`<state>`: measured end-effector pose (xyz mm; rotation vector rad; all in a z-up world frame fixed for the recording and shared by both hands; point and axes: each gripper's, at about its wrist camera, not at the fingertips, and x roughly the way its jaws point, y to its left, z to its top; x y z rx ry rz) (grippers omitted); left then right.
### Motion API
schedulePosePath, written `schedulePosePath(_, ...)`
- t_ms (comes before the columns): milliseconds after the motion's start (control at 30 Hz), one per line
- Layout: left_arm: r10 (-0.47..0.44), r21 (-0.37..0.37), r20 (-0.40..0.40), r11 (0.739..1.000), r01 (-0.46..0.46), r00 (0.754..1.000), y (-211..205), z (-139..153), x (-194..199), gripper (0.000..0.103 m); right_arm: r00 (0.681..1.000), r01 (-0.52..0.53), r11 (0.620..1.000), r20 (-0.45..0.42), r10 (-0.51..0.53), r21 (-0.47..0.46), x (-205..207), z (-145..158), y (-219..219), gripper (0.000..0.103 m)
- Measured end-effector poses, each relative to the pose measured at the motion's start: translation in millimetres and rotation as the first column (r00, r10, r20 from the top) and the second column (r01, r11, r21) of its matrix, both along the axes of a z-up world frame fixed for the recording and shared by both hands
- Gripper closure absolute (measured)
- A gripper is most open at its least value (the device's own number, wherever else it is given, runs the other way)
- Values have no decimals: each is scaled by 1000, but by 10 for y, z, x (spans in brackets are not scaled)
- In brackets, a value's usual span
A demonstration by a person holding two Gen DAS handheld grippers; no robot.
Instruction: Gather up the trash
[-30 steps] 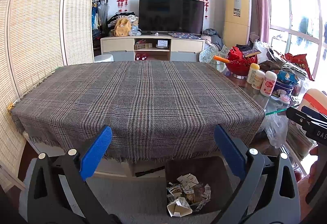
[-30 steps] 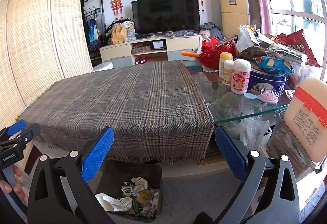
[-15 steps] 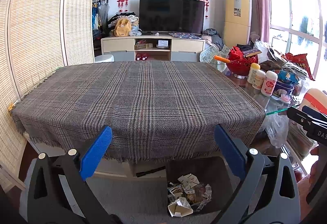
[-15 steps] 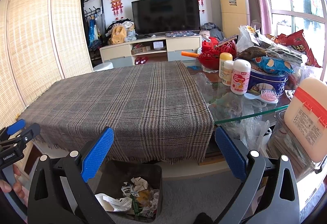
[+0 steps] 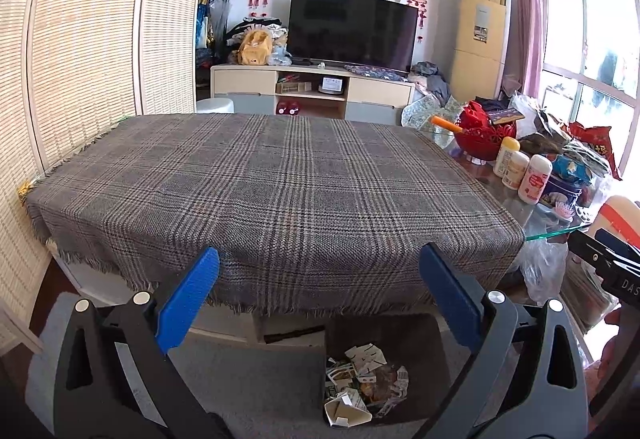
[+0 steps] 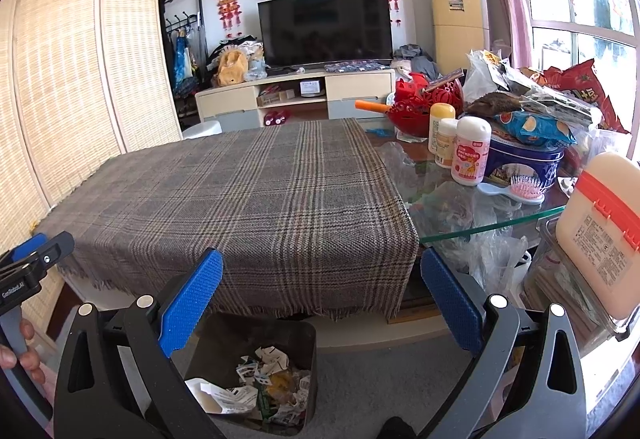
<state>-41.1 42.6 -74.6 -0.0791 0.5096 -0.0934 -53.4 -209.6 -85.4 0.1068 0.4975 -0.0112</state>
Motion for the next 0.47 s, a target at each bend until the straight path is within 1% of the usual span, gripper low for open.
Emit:
schedulePosePath(200,-4,2,-4,1000,4,1000,9,4,0,8,1000,1,1000,-4,-1,9,-14,-1,-6,3)
schedulePosePath(333,-15,22,-17,1000,15,1000,-18,-12,20,8,1000,0,1000,-4,0,11,-5,-7,-14,3)
schedulePosePath(467,2,63,4,998,-3,1000,-45,-5,-8,8,1000,0,1000,-5,0,12,-7,-9,-15,3)
